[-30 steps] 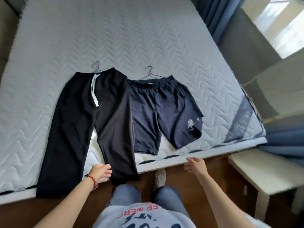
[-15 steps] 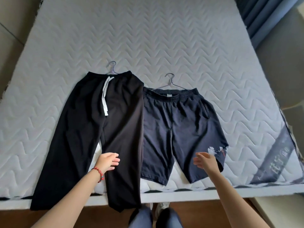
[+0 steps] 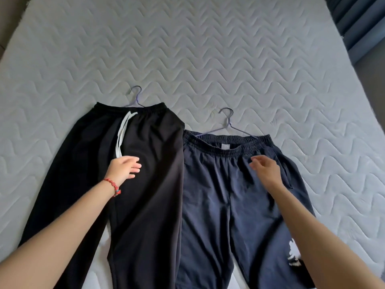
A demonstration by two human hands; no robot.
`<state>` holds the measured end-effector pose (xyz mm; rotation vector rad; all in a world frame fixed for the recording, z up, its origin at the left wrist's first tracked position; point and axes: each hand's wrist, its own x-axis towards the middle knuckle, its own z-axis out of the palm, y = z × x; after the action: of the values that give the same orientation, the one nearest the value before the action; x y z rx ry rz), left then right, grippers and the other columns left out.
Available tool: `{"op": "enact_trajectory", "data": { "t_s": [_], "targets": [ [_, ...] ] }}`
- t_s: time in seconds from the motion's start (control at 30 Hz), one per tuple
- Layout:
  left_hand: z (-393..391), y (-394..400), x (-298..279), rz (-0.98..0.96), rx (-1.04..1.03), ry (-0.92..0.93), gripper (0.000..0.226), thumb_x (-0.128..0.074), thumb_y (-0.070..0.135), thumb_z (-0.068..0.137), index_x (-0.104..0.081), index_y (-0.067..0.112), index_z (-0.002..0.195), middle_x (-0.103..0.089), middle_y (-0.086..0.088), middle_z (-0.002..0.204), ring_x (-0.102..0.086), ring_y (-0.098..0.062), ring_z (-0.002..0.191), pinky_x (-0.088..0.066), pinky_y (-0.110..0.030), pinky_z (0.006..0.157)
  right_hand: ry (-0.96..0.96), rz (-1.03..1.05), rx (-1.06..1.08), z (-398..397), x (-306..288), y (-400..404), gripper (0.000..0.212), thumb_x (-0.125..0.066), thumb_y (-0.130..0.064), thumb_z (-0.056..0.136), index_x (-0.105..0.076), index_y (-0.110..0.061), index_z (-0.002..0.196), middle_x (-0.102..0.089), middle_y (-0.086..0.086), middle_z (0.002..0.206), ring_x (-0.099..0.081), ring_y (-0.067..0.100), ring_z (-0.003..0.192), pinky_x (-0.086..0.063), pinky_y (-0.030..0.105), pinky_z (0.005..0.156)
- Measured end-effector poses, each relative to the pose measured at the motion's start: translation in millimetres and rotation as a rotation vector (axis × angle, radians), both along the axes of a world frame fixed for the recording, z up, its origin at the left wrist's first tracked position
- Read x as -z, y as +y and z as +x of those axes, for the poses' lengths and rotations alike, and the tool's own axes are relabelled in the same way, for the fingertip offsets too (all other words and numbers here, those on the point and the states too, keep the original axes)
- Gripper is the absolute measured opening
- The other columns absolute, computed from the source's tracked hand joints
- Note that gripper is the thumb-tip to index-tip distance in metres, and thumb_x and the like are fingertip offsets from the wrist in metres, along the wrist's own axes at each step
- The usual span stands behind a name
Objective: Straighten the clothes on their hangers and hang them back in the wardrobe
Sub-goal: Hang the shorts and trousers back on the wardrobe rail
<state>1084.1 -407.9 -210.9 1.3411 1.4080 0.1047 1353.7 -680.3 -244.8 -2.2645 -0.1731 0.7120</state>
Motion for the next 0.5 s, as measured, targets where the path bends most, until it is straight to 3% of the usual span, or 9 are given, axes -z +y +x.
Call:
{"op": "enact_trajectory", "data": {
  "t_s": [0.07, 0.17, 0.23, 0.3, 0.4, 0.5],
  "targets": [
    [21, 24, 17, 0.067, 0.012, -0.009, 0.023, -0.044, 0.011, 0.093, -0.059, 0.003, 0.108, -0.06, -0.003, 0.077, -0.057, -0.012, 0.072, -0.046, -0.025, 0.065, -0.071, -0.056, -0.099, 23, 15, 29, 0.023, -0.049, -0.02, 0.092, -0.064, -0.013, 0.108, -0.068, 0.008, 0.098, -0.06, 0.021, 0.089, -0.042, 0.027, 0.079],
    [47, 59, 44, 0.177, 0.025, 0.001, 0.023, -0.045, 0.011, 0.091, -0.062, 0.004, 0.105, -0.063, -0.003, 0.078, -0.059, -0.014, 0.075, -0.049, -0.028, 0.068, -0.162, -0.134, -0.239, 55, 43, 62, 0.03, -0.047, -0.019, 0.092, -0.06, -0.012, 0.118, -0.064, 0.013, 0.113, -0.059, 0.029, 0.104, -0.043, 0.034, 0.086],
    [60, 80, 59, 0.289, 0.072, 0.062, 0.024, -0.049, 0.012, 0.088, -0.065, 0.005, 0.105, -0.067, -0.008, 0.088, -0.062, -0.021, 0.085, -0.052, -0.037, 0.08, -0.209, -0.179, -0.311, 73, 62, 79, 0.033, -0.046, -0.021, 0.093, -0.055, -0.012, 0.124, -0.058, 0.013, 0.124, -0.055, 0.031, 0.111, -0.043, 0.037, 0.088],
    [71, 98, 71, 0.414, 0.117, 0.134, 0.025, -0.051, 0.012, 0.087, -0.066, 0.008, 0.107, -0.068, -0.011, 0.104, -0.061, -0.026, 0.101, -0.046, -0.034, 0.093, -0.24, -0.247, -0.379, 88, 80, 90, 0.038, -0.044, -0.024, 0.094, -0.048, -0.013, 0.13, -0.05, 0.012, 0.134, -0.047, 0.03, 0.121, -0.041, 0.04, 0.094],
    [93, 124, 81, 0.558, 0.129, 0.166, 0.027, -0.049, 0.01, 0.089, -0.064, 0.004, 0.111, -0.066, -0.014, 0.115, -0.058, -0.028, 0.11, -0.04, -0.026, 0.094, -0.346, -0.363, -0.476, 98, 108, 103, 0.044, -0.042, -0.024, 0.094, -0.038, -0.011, 0.137, -0.039, 0.01, 0.144, -0.034, 0.028, 0.133, -0.029, 0.042, 0.105],
    [115, 154, 96, 0.674, 0.15, 0.203, 0.028, -0.047, 0.01, 0.09, -0.064, 0.0, 0.111, -0.064, -0.02, 0.116, -0.058, -0.032, 0.11, -0.041, -0.03, 0.091, -0.528, -0.352, -0.461, 91, 138, 103, 0.039, -0.043, -0.017, 0.094, -0.044, -0.009, 0.133, -0.041, 0.009, 0.143, -0.038, 0.03, 0.13, -0.028, 0.043, 0.105]
  ]
}}
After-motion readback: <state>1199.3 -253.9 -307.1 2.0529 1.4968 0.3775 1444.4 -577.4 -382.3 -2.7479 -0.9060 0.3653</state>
